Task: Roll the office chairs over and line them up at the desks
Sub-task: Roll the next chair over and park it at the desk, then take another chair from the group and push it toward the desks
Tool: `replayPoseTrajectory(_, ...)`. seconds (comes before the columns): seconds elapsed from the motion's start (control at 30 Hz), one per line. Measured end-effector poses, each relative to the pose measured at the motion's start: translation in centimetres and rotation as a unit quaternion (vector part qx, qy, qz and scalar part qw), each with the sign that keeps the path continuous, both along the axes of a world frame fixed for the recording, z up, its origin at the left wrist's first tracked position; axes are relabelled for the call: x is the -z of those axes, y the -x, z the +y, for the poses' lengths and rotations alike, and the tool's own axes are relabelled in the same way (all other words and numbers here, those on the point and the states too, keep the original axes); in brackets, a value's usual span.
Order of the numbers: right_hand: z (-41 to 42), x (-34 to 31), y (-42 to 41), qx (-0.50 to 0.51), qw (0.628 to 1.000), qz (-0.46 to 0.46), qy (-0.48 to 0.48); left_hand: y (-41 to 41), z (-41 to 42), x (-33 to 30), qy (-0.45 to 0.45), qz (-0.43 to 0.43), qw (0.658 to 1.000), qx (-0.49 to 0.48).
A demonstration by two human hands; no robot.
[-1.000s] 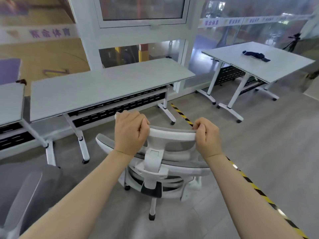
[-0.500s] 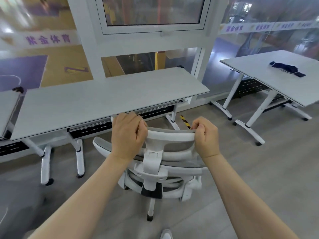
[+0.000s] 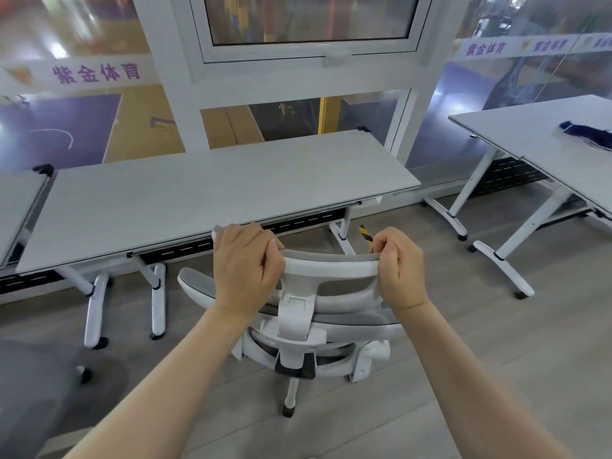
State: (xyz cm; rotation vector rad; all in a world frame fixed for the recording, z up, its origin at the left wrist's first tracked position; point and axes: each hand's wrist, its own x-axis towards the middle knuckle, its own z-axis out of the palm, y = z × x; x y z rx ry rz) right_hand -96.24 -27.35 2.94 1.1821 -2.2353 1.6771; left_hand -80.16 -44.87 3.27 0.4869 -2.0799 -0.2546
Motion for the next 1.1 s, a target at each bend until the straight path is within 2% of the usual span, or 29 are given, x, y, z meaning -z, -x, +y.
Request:
replayPoseTrajectory(0.2, 0.0, -0.2, 0.2, 0.009, 1.0, 0.0, -0.007, 0.0, -0.1, -0.3, 0.008, -0.025, 1.0, 0.016)
replayPoseTrajectory(0.4, 1.6, -0.1, -2.0, 0.067, 0.994, -0.01, -0.087, -1.4, -0.2, 0.4, 0.005, -0.069, 0.996, 0.062)
replayPoseTrajectory(0.53, 2.9, -0.2, -4.2, 0.104, 0.982, -0.067, -0.143, -1.7, -0.3, 0.0, 0.009, -0.102, 0.99, 0.099)
replayPoseTrajectory(0.67, 4.4, -0.4, -8.4, 0.138, 0.975, -0.045, -0.167, -2.5, -0.6, -0.1, 0.028, -0.148, 0.977, 0.15)
replayPoseTrajectory(0.83, 7.3, 1.1, -15.5, 0.218, 0.95, -0.115, -0.189, -3.1, 1.4, 0.5, 0.111, -0.194, 0.931, 0.29)
replayPoseTrajectory(0.93, 10.1, 1.6, -19.6, 0.287, 0.927, -0.132, -0.201, -3.3, 4.4, 0.9, 0.097, -0.231, 0.894, 0.372)
replayPoseTrajectory(1.1, 17.4, 2.1, -27.0, 0.4, 0.869, -0.191, -0.22, -4.0, 12.4, 1.9, 0.082, -0.29, 0.811, 0.501)
